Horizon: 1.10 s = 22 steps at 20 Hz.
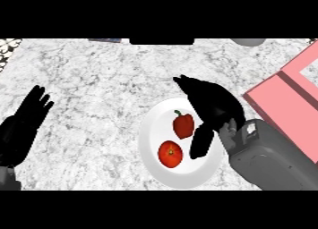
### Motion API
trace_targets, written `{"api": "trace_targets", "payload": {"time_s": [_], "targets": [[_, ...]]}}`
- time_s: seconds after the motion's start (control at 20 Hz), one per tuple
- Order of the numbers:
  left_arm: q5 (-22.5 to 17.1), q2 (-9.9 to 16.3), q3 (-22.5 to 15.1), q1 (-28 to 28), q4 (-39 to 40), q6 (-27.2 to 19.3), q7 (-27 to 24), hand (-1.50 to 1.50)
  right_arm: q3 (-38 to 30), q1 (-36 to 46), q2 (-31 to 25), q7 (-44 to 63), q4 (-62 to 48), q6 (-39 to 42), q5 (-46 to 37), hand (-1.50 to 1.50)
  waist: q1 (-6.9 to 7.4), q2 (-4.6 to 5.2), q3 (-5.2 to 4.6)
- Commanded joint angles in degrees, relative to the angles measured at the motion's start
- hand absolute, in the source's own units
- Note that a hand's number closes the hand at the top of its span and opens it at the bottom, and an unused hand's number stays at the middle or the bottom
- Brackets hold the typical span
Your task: Pick the bell pepper from the plate and place it in the cardboard box
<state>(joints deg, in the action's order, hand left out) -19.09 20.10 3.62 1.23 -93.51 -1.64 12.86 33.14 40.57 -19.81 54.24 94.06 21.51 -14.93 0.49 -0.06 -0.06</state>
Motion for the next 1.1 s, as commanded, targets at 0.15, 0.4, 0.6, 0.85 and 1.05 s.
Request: {"api": "trace_targets", "payload": {"time_s": [0.15,0.4,0.6,0.85,1.05], "targets": [[3.03,-2.53,-0.91,0.74,2.53,0.36,-2.99,0.0,0.92,0.03,5.75,4.21,-5.07,3.39,-3.15,-1.5,-0.28,0.09,0.02],[1.81,-1.68,1.43,2.14,1.94,1.15,0.47,0.0,-1.24,-5.09,2.84,-2.51,-4.87,4.83,-6.28,-1.5,-0.37,0.07,0.06],[1.75,-1.76,3.36,1.33,0.9,2.21,1.49,0.0,-5.19,-5.32,5.9,0.83,0.5,9.44,-6.76,-1.5,-0.41,-0.01,0.05],[3.17,-3.98,2.18,-1.15,-0.84,2.89,1.29,0.0,-2.82,-6.05,11.2,-3.18,-3.42,7.2,-14.01,-1.5,-0.27,0.03,0.05],[3.95,-4.51,2.05,-1.91,-5.9,1.11,4.12,0.0,-2.19,-5.28,13.47,-1.2,-4.62,8.86,-17.04,-1.5,-0.11,-0.05,0.06]]}}
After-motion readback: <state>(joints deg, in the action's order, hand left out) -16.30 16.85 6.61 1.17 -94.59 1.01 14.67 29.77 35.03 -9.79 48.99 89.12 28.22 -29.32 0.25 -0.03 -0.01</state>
